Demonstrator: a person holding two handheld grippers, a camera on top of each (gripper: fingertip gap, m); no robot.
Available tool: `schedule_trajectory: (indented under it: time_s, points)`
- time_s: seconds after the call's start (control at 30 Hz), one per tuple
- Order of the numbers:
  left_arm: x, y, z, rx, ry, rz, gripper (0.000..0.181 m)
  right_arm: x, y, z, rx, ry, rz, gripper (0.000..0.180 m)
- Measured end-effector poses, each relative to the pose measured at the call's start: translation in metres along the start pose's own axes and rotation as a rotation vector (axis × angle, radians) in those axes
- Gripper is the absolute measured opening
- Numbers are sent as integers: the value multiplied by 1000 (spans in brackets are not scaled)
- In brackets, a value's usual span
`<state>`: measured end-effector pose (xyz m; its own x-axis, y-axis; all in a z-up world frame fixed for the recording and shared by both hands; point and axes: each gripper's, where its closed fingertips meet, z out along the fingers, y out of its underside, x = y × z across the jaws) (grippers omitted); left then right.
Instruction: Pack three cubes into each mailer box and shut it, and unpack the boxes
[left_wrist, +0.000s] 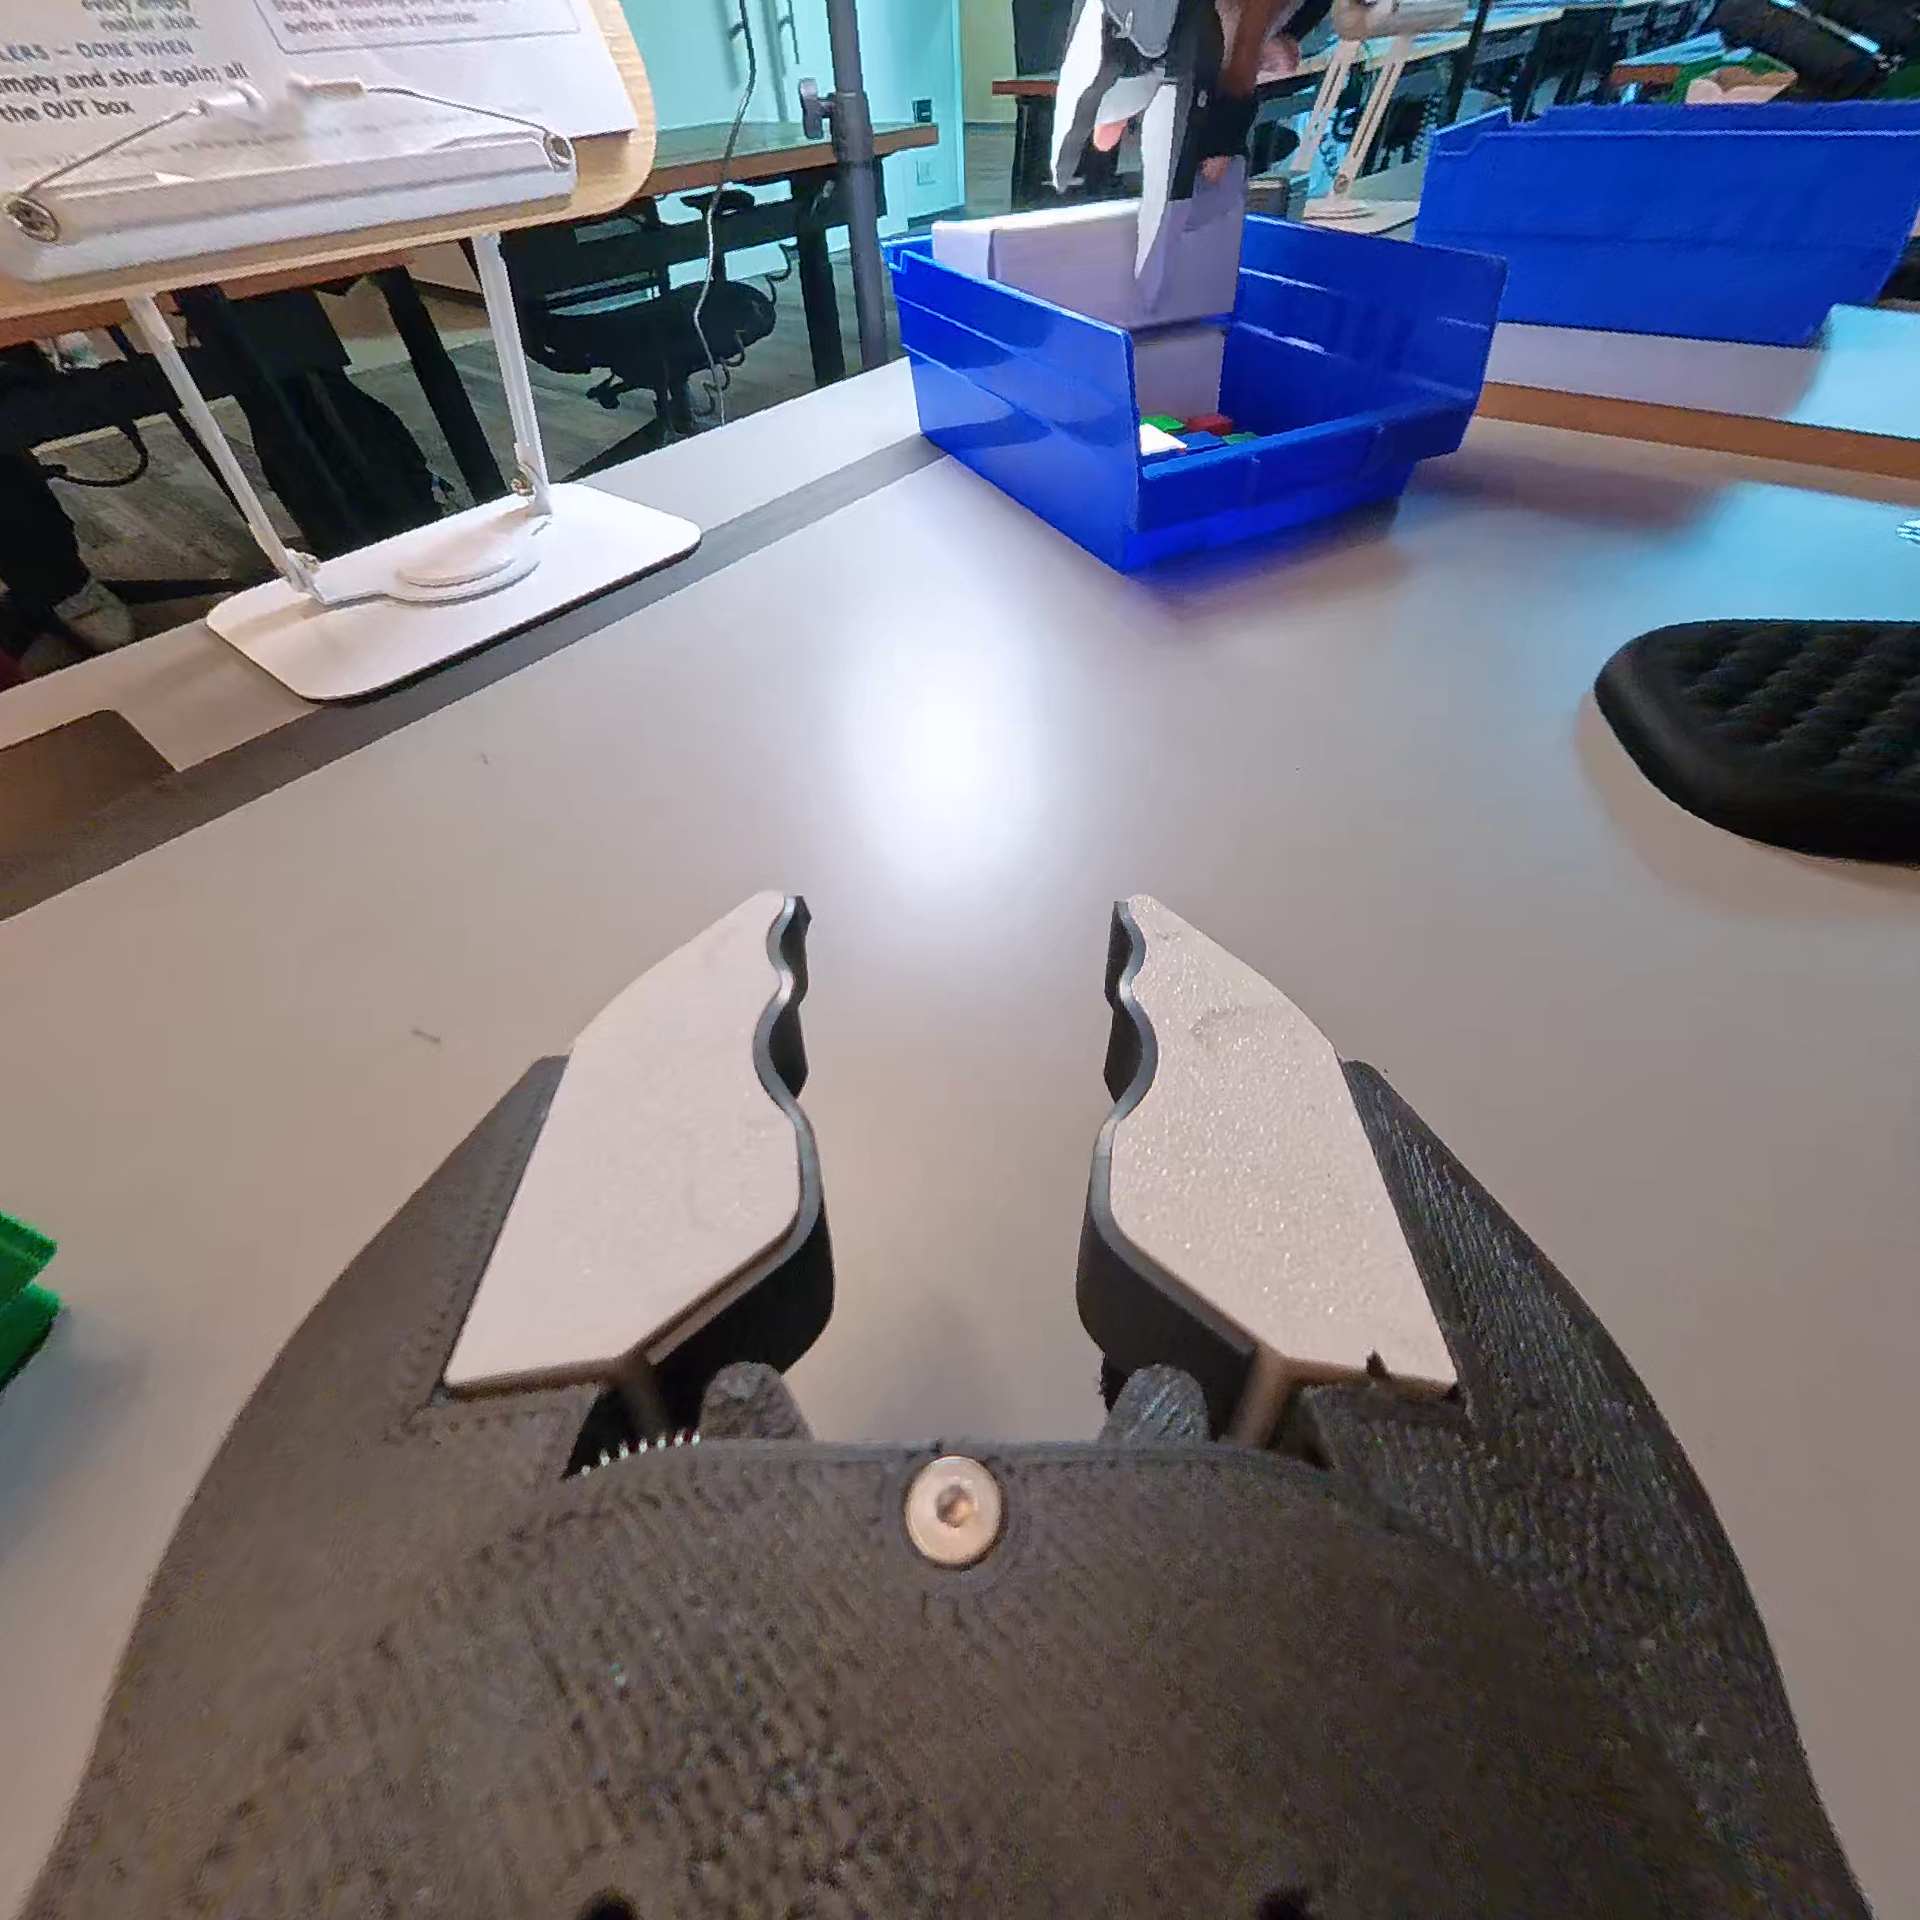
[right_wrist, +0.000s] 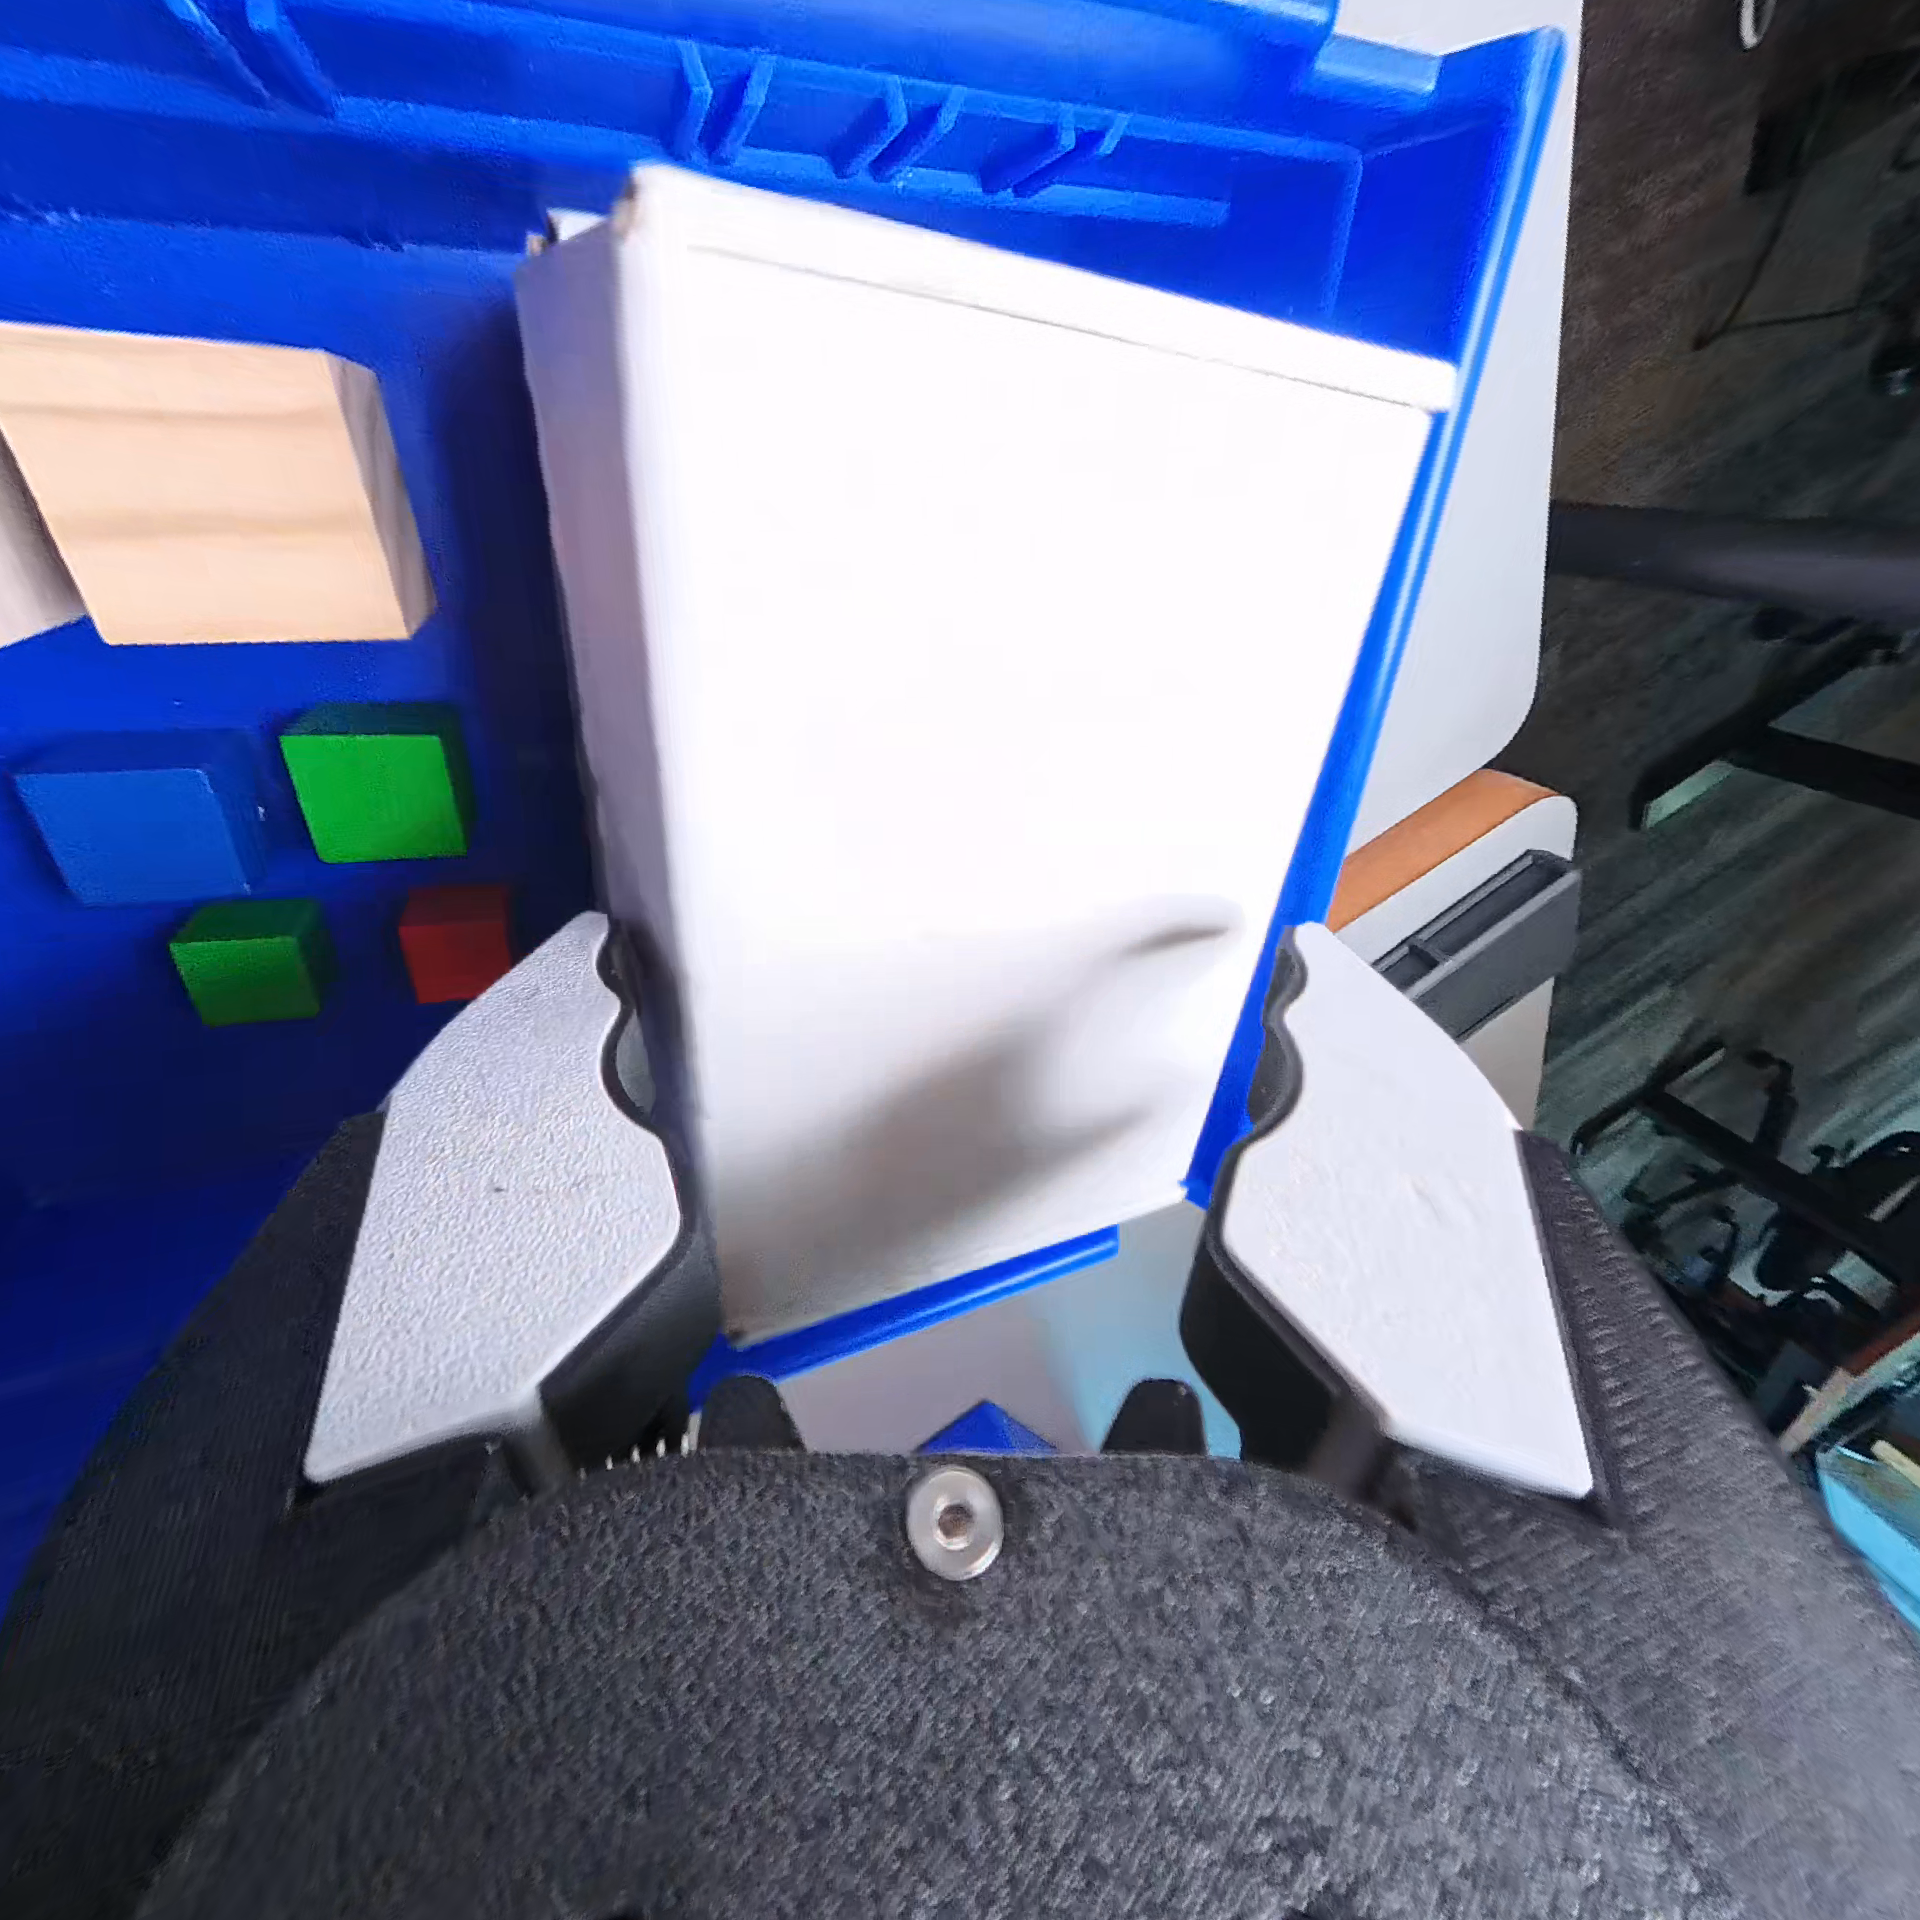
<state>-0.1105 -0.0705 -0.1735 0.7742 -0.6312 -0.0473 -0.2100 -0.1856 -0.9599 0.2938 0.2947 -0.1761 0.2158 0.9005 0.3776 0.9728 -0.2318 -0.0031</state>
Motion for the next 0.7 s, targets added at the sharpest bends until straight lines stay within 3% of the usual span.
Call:
schedule_trajectory:
  time_s: [0.17, 0.33, 0.5, 0.7]
  points:
    - [6, 5, 4, -28, 15, 28, 56, 1, 0, -8, -13, 56, -22, 120]
    - [13, 4, 2, -35, 23, 43, 57, -10, -32, -61, 234, 171, 44, 108]
    - [16, 6, -1, -58, 16, 31, 58, -77, -51, -101, 469, 173, 131, 99]
    - [26, 3, -9, -55, 16, 32, 58, -180, -56, -95, 594, 114, 227, 84]
